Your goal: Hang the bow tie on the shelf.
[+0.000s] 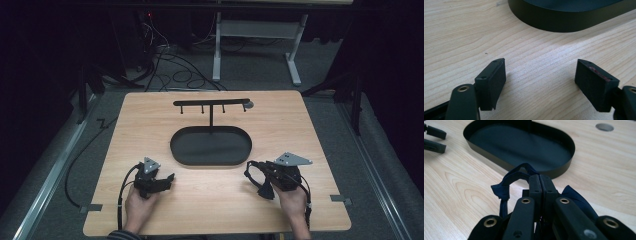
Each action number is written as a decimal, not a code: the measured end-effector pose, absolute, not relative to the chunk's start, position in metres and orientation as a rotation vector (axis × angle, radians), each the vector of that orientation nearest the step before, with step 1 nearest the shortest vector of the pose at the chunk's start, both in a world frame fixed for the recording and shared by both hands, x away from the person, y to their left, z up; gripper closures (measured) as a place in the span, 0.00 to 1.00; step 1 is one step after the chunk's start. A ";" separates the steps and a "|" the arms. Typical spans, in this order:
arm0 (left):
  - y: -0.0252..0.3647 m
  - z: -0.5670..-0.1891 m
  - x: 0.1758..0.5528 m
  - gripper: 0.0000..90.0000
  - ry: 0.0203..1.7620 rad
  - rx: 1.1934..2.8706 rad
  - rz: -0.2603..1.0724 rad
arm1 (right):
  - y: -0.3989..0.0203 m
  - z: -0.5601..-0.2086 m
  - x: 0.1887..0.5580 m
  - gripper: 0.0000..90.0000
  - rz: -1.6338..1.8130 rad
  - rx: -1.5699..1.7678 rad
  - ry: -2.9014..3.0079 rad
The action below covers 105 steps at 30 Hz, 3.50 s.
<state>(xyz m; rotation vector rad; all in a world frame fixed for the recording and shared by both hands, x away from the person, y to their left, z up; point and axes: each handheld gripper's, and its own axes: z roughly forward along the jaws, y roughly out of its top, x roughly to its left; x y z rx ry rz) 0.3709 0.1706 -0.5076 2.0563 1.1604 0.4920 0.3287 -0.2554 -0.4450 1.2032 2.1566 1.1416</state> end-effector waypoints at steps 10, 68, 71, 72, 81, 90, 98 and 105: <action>0.171 -0.508 0.371 0.28 1.160 2.056 0.492 | -0.253 -0.432 0.331 1.00 1.156 1.190 2.143; 0.171 -0.508 0.371 0.28 1.156 2.059 0.488 | -0.231 -0.375 0.373 1.00 1.235 1.128 2.067; 0.171 -0.508 0.371 0.28 1.156 2.059 0.487 | -0.230 -0.372 0.375 1.00 1.236 1.126 2.066; 0.171 -0.508 0.370 0.28 1.156 2.059 0.487 | -0.229 -0.370 0.376 1.00 1.238 1.125 2.066; 0.171 -0.508 0.370 0.28 1.155 2.060 0.487 | -0.229 -0.366 0.385 1.00 1.259 1.136 2.056; 0.171 -0.508 0.370 0.28 1.155 2.060 0.487 | -0.226 -0.359 0.395 1.00 1.263 1.135 2.043; 0.171 -0.508 0.370 0.28 1.153 2.061 0.488 | -0.225 -0.350 0.403 1.00 1.265 1.150 2.021; 0.171 -0.508 0.370 0.28 1.153 2.059 0.487 | -0.223 -0.344 0.411 1.00 1.252 1.155 2.000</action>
